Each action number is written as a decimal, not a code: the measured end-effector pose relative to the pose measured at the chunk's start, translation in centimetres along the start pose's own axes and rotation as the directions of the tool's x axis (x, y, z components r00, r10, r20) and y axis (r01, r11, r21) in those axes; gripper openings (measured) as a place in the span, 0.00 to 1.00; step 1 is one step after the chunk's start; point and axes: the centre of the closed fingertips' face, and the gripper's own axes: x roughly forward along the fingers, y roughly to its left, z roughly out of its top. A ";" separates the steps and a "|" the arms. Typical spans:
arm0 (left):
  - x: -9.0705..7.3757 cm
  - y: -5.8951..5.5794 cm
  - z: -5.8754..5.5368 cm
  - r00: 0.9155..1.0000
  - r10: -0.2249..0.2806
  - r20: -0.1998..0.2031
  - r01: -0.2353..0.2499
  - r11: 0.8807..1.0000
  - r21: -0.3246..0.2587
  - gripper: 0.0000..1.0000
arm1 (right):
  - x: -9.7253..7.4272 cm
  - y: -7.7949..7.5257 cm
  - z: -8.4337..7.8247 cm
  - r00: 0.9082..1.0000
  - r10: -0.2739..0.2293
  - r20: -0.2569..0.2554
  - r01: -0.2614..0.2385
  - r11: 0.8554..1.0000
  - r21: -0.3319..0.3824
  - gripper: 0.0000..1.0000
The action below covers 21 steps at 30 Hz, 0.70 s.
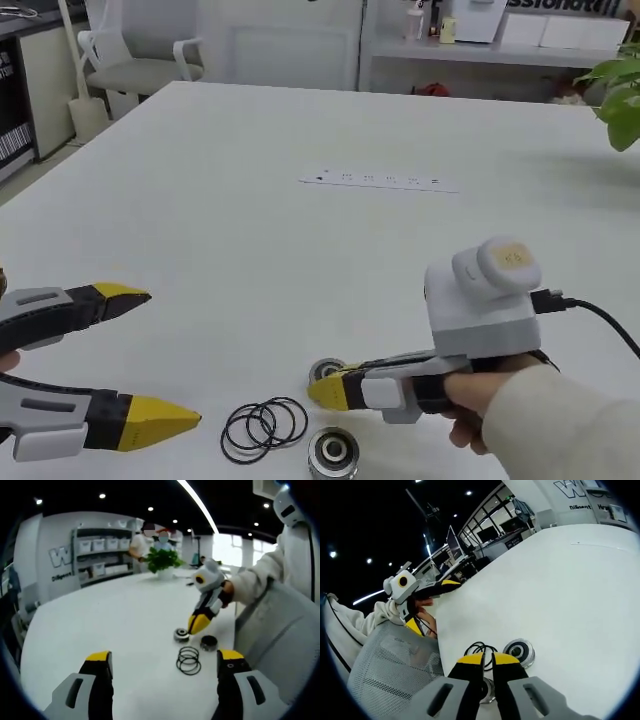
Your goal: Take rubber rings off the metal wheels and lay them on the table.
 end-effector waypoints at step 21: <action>0.1 -0.9 0.5 1.000 -0.009 0.001 0.009 1.000 0.012 0.88 | -3.2 1.4 5.3 0.987 -0.017 0.161 0.048 0.981 -0.190 0.18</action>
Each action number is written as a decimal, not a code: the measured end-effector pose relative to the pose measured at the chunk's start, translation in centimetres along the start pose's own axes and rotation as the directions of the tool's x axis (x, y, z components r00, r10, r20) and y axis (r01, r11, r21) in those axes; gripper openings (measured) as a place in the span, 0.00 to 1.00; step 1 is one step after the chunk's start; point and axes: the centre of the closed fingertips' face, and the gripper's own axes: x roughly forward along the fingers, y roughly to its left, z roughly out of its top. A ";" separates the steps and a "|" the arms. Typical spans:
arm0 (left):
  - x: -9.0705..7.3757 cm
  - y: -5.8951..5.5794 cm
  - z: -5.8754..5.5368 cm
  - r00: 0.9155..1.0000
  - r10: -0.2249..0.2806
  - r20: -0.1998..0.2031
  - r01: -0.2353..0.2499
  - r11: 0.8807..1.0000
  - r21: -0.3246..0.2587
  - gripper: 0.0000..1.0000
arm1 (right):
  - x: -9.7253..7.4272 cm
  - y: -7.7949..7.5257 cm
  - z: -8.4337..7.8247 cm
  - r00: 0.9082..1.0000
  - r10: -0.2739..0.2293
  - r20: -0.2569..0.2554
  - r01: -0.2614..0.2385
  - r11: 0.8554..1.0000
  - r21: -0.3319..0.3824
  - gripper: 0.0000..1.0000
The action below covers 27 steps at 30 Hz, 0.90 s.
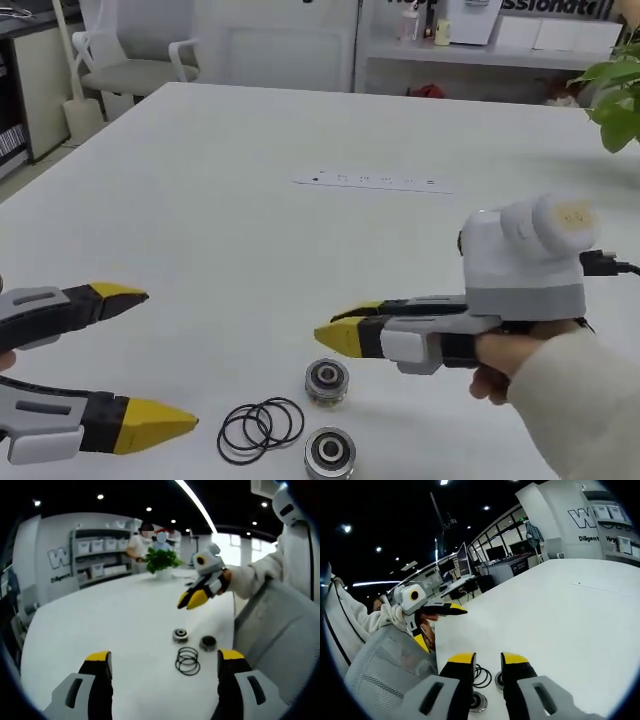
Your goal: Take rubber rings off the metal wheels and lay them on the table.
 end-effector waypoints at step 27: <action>-0.8 -1.7 4.7 0.997 -0.056 0.055 0.052 0.996 0.072 1.00 | -5.8 0.4 6.7 0.984 -0.089 0.152 0.115 0.977 -0.177 0.62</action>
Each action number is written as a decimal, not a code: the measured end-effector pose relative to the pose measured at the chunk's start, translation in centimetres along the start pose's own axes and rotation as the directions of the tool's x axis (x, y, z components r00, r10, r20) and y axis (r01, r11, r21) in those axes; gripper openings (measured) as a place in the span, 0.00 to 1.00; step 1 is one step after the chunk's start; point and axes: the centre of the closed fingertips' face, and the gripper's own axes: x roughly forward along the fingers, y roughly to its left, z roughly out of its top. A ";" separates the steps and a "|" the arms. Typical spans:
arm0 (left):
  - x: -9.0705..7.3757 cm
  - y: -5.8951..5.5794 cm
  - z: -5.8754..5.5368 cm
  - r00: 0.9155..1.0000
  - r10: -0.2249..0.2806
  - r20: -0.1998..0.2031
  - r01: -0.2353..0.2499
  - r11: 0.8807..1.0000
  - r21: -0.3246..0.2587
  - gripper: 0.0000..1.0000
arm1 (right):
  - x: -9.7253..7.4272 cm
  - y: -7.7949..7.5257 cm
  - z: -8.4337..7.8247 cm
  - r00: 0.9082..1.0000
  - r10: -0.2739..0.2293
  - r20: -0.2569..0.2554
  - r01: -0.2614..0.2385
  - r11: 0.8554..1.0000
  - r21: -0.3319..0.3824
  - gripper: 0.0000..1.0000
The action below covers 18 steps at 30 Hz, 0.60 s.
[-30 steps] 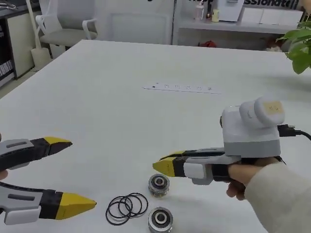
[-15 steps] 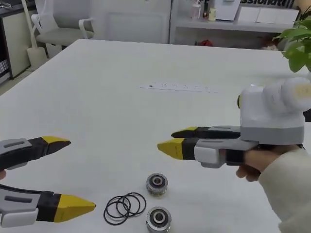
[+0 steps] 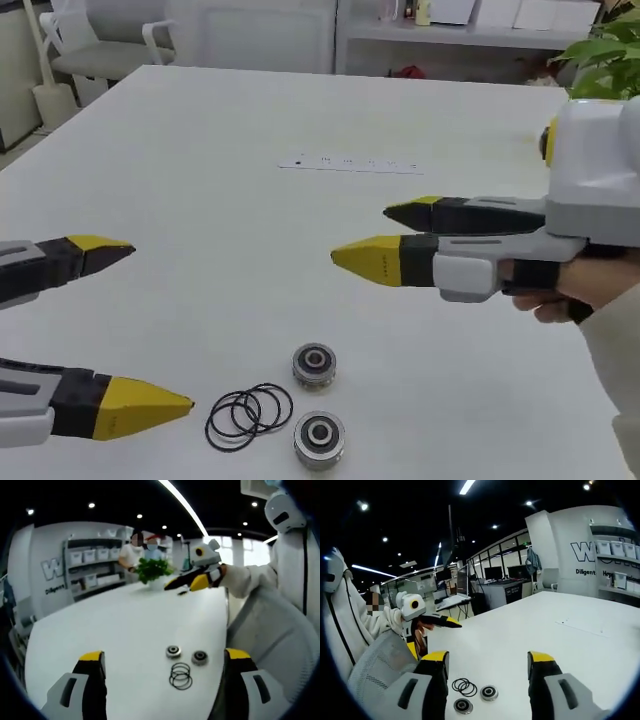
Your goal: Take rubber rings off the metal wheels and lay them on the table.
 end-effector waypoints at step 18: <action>-3.8 1.2 2.2 0.992 0.103 0.070 -0.106 0.993 0.041 1.00 | -5.3 -0.1 -0.1 0.998 -0.055 -0.028 0.052 0.992 -0.113 0.89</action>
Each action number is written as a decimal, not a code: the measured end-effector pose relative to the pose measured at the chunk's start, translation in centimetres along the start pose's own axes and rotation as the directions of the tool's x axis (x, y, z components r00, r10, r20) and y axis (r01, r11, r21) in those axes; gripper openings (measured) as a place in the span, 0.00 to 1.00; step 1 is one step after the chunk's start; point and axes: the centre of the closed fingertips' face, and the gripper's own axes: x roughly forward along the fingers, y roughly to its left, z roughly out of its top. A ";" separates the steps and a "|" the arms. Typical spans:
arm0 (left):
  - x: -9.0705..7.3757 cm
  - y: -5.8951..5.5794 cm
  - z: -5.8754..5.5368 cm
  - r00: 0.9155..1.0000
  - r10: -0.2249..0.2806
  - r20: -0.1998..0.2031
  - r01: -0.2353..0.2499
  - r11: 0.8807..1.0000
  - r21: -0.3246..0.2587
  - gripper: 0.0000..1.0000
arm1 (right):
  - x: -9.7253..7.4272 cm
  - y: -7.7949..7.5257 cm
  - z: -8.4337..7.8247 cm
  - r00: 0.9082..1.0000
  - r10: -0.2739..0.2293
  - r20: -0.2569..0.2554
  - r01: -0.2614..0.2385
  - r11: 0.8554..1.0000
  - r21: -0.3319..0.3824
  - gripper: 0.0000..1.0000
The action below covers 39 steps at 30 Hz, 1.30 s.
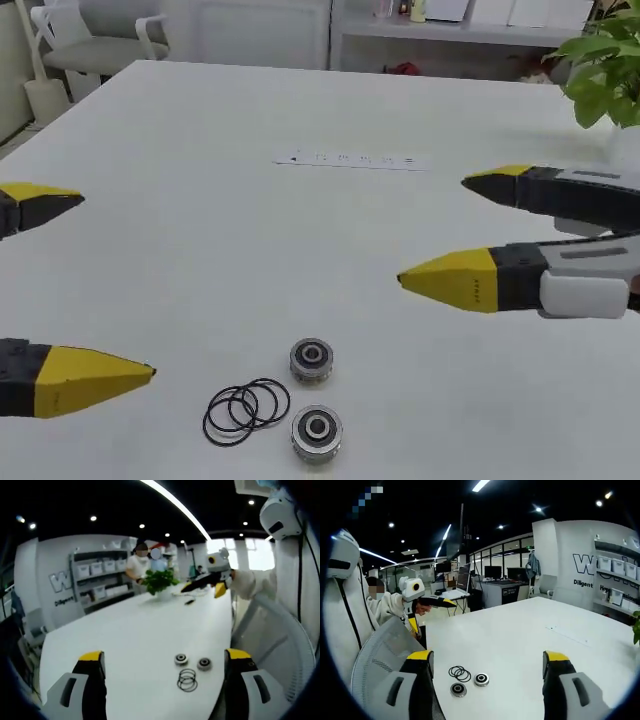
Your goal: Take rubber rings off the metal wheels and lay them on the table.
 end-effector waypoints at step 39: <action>-3.8 1.3 -8.0 0.979 0.155 -0.132 -0.174 0.973 -0.150 1.00 | -2.3 2.4 -13.4 0.985 -0.051 -0.166 0.086 0.974 0.212 1.00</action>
